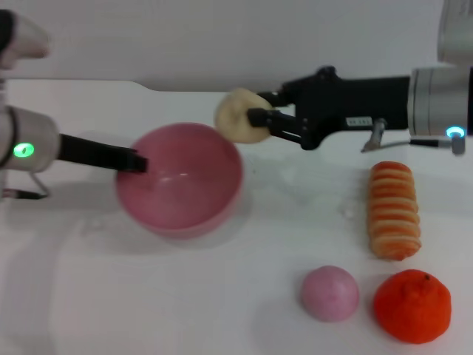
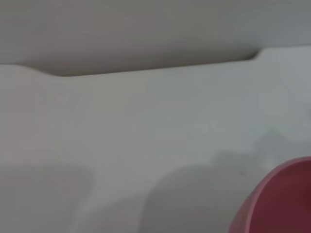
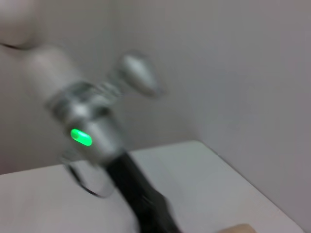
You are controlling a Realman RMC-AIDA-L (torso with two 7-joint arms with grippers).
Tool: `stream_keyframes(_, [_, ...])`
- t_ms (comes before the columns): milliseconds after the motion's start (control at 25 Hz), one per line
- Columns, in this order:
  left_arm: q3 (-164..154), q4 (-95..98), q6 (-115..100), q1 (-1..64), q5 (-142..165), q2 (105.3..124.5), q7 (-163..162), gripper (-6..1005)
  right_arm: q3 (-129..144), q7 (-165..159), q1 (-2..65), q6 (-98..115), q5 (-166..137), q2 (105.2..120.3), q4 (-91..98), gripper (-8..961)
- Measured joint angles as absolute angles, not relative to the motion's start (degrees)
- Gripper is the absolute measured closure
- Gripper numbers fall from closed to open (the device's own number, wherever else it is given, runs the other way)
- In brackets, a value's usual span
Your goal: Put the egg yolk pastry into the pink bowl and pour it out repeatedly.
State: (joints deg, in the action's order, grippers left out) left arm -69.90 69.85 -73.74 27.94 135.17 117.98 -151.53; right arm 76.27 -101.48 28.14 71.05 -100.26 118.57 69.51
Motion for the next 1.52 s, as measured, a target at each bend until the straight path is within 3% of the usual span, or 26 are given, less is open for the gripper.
stream_keyframes(320, [-76.48,68.1,-71.08,32.36,132.73,118.36,-153.16,1001,81.43,-107.96,34.04,73.68,-111.56,118.77,69.97,757])
stream_keyframes(520, [-76.57,68.05,-70.22,33.04,132.03,118.29,-153.2,1001,83.02,-110.59,34.25,71.82,-114.55,118.92,70.09,753])
stream_keyframes(760, [-76.48,67.99,-68.25,32.46,132.17,118.09,-153.06,1000,79.26,-110.61,32.82,71.08,-113.33,119.0,71.2,539])
stream_keyframes(840, [-76.89,67.93,-66.4,31.82,132.29,118.05,-152.34,1000,76.32,-110.59,31.88,70.49,-111.52,118.99,71.44,372])
stream_keyframes(1080, [-81.87,70.78,-57.14,27.75,130.59,118.16,-147.67,1000,65.09,-110.58,28.38,67.7,-108.64,118.9,69.3,364])
stream_keyframes(1320, [-102.93,79.18,-31.81,18.48,132.98,118.09,-137.7,999,55.47,-109.15,26.08,66.38,-108.62,118.53,62.53,355])
stream_keyframes(1520, [-117.17,78.16,-11.26,15.18,139.29,118.18,-132.71,999,51.57,-107.55,24.85,66.29,-108.63,118.48,59.6,348])
